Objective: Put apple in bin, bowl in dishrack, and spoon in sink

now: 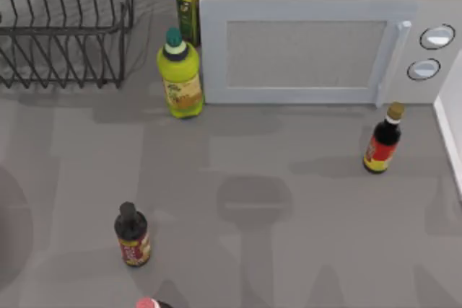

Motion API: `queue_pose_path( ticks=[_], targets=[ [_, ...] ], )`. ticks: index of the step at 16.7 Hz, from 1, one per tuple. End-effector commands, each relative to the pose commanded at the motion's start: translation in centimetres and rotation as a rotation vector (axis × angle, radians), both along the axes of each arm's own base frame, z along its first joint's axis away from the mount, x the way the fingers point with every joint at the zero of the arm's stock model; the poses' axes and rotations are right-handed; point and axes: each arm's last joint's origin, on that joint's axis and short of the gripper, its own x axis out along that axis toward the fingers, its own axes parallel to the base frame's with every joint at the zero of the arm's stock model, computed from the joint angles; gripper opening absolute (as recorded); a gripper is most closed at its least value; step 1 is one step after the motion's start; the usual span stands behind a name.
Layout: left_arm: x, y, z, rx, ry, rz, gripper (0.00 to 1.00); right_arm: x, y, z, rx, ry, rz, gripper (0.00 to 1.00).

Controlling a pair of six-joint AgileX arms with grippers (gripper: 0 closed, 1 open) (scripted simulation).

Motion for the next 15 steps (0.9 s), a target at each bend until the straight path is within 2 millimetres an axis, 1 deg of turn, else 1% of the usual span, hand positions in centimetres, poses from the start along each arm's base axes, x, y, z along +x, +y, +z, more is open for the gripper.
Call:
queue_pose_path(
  ticks=[4, 7, 9, 11, 13, 15],
  targets=[
    [-0.2, 0.0, 0.0, 0.001, 0.004, 0.001, 1.00, 0.0, 0.0, 0.0, 0.000, 0.000, 0.000, 1.00],
    [-1.8, -0.2, 0.6, 0.007, 0.027, 0.001, 1.00, 0.0, 0.0, 0.0, 0.000, 0.000, 0.000, 1.00],
    [-3.9, -0.5, 1.5, 0.010, 0.039, 0.004, 1.00, 0.0, 0.0, 0.0, 0.000, 0.000, 0.000, 1.00],
    [-6.6, -0.8, 2.6, 0.010, 0.040, 0.007, 1.00, 0.0, 0.0, 0.0, 0.000, 0.000, 0.000, 1.00],
    [-9.9, -1.1, 3.8, 0.007, 0.027, 0.010, 1.00, 0.0, 0.0, 0.0, 0.000, 0.000, 0.000, 1.00],
    [-13.7, -1.5, 4.6, 0.002, 0.002, 0.013, 1.00, 0.0, 0.0, 0.0, 0.000, 0.000, 0.000, 1.00]
  ],
)
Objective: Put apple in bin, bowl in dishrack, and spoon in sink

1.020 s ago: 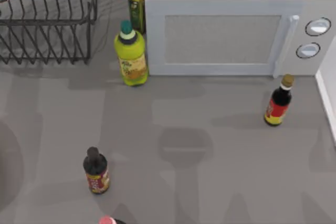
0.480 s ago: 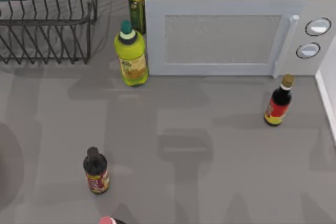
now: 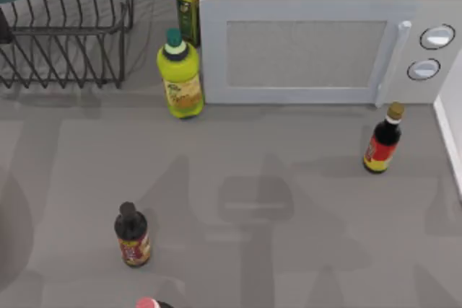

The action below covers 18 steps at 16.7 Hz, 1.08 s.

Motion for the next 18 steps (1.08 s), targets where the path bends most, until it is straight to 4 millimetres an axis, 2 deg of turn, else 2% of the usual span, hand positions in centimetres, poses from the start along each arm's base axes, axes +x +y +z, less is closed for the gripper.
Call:
queue_pose_path(
  ticks=[2, 4, 6, 8, 10, 13, 15, 18],
  targets=[
    [-3.9, -0.3, 0.1, -0.006, -0.029, 0.002, 1.00, 0.0, 0.0, 0.0, 0.000, 0.000, 0.000, 1.00],
    [-7.4, -0.6, -0.8, -0.010, -0.053, 0.002, 1.00, 0.0, 0.0, 0.0, 0.000, 0.000, 0.000, 1.00],
    [-10.2, -0.8, -2.5, -0.011, -0.066, 0.003, 1.00, 0.0, 0.0, 0.0, 0.000, 0.000, 0.000, 1.00],
    [-12.1, -1.0, -4.6, -0.009, -0.064, 0.004, 1.00, 0.0, 0.0, 0.0, 0.000, 0.000, 0.000, 1.00],
    [-13.2, -1.1, -6.9, -0.007, -0.049, 0.005, 1.00, 0.0, 0.0, 0.0, 0.000, 0.000, 0.000, 1.00],
    [-13.7, -1.1, -9.6, -0.003, -0.014, 0.006, 1.00, 0.0, 0.0, 0.0, 0.000, 0.000, 0.000, 1.00],
    [-13.8, -1.1, -10.4, -0.002, -0.002, 0.007, 1.00, 0.0, 0.0, 0.0, 0.000, 0.000, 0.000, 1.00],
    [-13.8, -1.1, -10.4, -0.002, -0.002, 0.007, 1.00, 0.0, 0.0, 0.0, 0.000, 0.000, 0.000, 1.00]
  ],
)
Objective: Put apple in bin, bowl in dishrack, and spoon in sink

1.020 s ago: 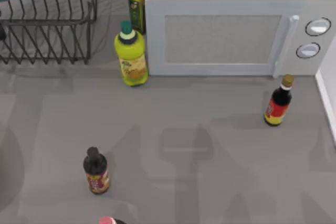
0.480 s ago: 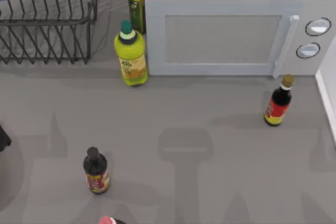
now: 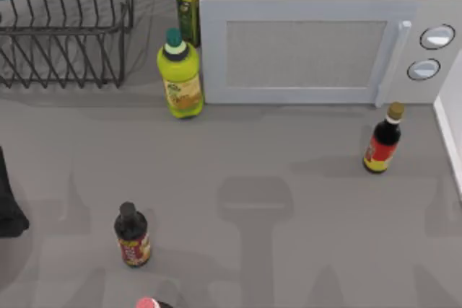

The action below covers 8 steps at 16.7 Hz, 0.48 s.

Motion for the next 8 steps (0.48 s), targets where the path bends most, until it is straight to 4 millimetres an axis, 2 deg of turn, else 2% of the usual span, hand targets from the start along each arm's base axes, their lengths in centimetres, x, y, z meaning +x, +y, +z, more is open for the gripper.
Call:
queue_pose_path(
  ticks=[4, 8],
  targets=[
    [0.0, 0.0, 0.0, 0.000, 0.000, 0.000, 1.00, 0.0, 0.0, 0.2, -0.006, 0.013, -0.003, 1.00],
    [0.0, 0.0, 0.0, 0.000, 0.000, 0.000, 1.00, 0.4, -0.3, 1.7, -0.068, 0.184, -0.023, 1.00]
  ],
)
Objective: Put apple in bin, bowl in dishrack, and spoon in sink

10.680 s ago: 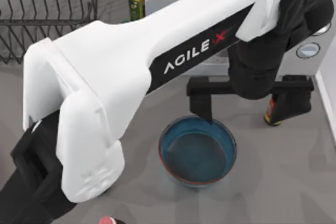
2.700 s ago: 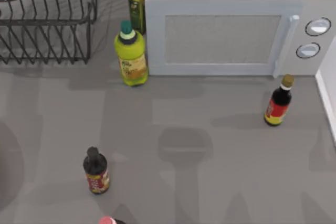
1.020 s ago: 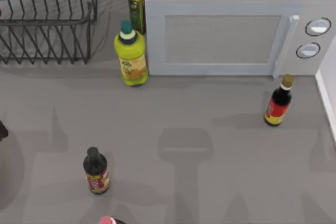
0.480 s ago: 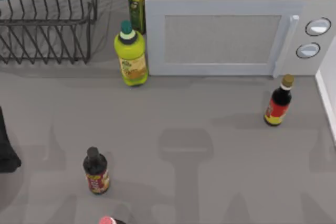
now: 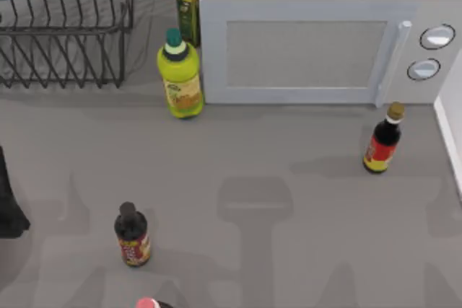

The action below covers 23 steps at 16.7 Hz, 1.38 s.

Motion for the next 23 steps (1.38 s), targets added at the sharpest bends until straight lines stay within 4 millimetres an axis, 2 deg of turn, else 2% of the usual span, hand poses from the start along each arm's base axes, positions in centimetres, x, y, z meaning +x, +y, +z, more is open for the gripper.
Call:
queue_pose_path(
  ticks=[3, 6, 10, 13, 17, 23],
  targets=[
    [0.0, 0.0, 0.0, 0.000, 0.000, 0.000, 1.00, 1.1, -0.4, 1.1, -0.060, 0.259, -0.005, 1.00],
    [0.0, 0.0, 0.0, 0.000, 0.000, 0.000, 1.00, 3.0, -0.9, 1.8, -0.107, 0.583, 0.015, 1.00],
    [0.0, 0.0, 0.0, 0.000, 0.000, 0.000, 1.00, 6.2, -1.9, 1.8, -0.135, 0.997, 0.082, 1.00],
    [0.0, 0.0, 0.0, 0.000, 0.000, 0.000, 1.00, 8.4, -2.6, 1.6, -0.135, 1.227, 0.146, 1.00],
    [0.0, 0.0, 0.0, 0.000, 0.000, 0.000, 1.00, 10.1, -3.2, 1.6, -0.131, 1.369, 0.203, 1.00],
    [0.0, 0.0, 0.0, 0.000, 0.000, 0.000, 1.00, 10.3, -3.1, 1.5, -0.134, 1.377, 0.210, 1.00]
  ],
)
